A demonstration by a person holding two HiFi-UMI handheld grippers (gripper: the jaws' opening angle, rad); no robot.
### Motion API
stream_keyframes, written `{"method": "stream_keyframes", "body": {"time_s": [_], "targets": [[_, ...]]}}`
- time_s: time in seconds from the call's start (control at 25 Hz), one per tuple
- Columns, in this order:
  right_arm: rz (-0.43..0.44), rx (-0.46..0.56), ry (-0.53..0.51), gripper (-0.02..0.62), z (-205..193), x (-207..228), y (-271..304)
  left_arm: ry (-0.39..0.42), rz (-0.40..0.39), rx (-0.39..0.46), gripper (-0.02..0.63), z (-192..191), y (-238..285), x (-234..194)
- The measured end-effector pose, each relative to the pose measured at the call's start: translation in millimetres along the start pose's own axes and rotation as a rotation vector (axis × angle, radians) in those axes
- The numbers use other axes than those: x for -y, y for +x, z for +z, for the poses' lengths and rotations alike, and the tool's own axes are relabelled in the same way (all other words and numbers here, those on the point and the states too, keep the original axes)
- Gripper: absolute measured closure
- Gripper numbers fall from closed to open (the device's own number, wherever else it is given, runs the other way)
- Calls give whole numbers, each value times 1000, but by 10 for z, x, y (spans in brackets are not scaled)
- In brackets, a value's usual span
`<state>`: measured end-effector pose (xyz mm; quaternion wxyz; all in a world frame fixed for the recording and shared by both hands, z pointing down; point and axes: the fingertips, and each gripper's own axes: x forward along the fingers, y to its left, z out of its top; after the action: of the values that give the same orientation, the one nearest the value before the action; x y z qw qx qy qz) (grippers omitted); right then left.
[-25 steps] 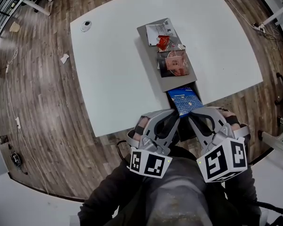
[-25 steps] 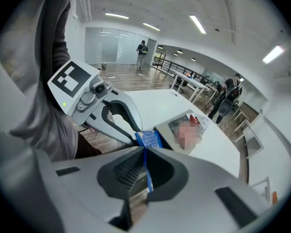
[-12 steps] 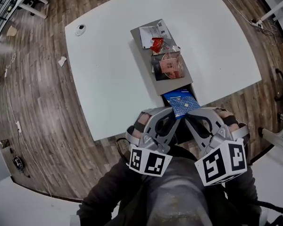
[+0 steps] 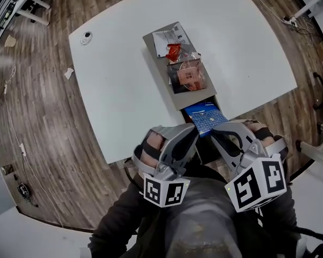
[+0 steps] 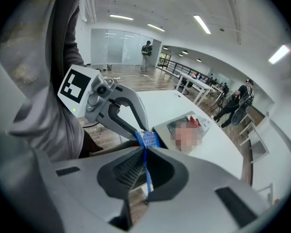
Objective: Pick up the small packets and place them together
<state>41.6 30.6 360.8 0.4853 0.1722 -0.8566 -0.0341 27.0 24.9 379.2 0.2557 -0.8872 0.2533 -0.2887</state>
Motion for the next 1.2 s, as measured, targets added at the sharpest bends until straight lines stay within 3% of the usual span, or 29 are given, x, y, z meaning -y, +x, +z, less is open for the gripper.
{"method": "stream_keyframes", "body": {"time_s": [0.28, 0.4, 0.52, 0.72, 0.84, 1.0, 1.2], "targets": [[5, -7, -17, 574, 3, 22, 2, 97, -67, 18, 560, 1, 75, 50], [16, -5, -17, 574, 0, 6, 13, 96, -41, -14, 560, -107, -36, -38], [34, -2, -27, 574, 8, -10, 36, 163, -38, -16, 560, -115, -71, -56], [34, -5, -45, 574, 32, 19, 41, 256, -97, 20, 560, -47, 46, 45], [25, -7, -39, 574, 21, 59, 24, 268, -113, 36, 560, -23, 87, 50], [34, -3, -39, 573, 9, 64, 0, 183, -84, 24, 560, -100, 2, -101], [38, -6, -53, 574, 36, 63, 21, 220, -93, 24, 560, -93, 45, -106]]}}
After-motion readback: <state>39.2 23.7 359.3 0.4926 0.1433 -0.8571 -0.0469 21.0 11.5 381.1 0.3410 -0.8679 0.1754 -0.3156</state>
